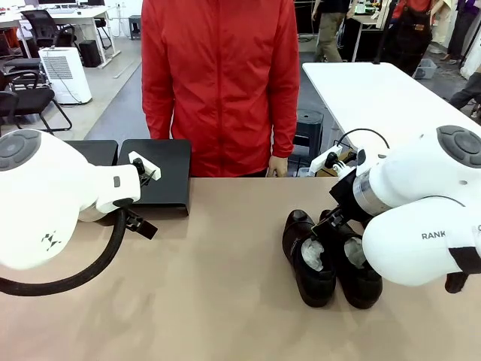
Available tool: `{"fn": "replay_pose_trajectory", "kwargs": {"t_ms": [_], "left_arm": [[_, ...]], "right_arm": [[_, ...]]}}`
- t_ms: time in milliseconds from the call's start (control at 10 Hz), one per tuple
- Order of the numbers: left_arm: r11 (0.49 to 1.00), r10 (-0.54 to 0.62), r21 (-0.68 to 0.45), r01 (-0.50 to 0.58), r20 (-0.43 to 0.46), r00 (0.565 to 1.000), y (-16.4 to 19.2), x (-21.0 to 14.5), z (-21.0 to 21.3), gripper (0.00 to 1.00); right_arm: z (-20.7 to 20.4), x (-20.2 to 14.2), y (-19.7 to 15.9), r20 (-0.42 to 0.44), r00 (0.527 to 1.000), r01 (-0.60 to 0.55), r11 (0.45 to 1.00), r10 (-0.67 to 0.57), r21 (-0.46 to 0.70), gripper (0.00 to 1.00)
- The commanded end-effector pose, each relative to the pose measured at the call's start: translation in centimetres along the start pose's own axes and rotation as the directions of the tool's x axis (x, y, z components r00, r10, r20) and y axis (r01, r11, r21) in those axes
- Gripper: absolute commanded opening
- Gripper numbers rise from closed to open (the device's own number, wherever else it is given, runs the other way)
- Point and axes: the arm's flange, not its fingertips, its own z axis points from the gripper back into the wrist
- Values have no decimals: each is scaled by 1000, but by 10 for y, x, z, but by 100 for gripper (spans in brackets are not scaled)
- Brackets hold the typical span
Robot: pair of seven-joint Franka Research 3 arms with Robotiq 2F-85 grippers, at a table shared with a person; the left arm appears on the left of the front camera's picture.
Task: Organize the shoes by placing them on the stand.
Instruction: Pick up one Shoe and place it in the middle of the table.
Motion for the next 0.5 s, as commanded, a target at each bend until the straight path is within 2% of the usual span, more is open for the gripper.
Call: {"fn": "replay_pose_trajectory", "kwargs": {"t_ms": [0, 200, 400], "left_arm": [[1000, 0, 0, 0, 0, 1000, 0, 0, 0, 100], [999, 36, 9, -38, 117, 992, 20, 11, 48, 100], [998, 53, -27, -50, 152, 987, 46, 24, 83, 100]], "right_arm": [[18, -4, -13, 4, 1000, 15, 999, -15, -47, 100], [70, -10, -61, 100, 987, 133, 990, -128, -46, 100], [103, -15, -98, 148, 964, 224, 974, -220, -16, 100]]}}
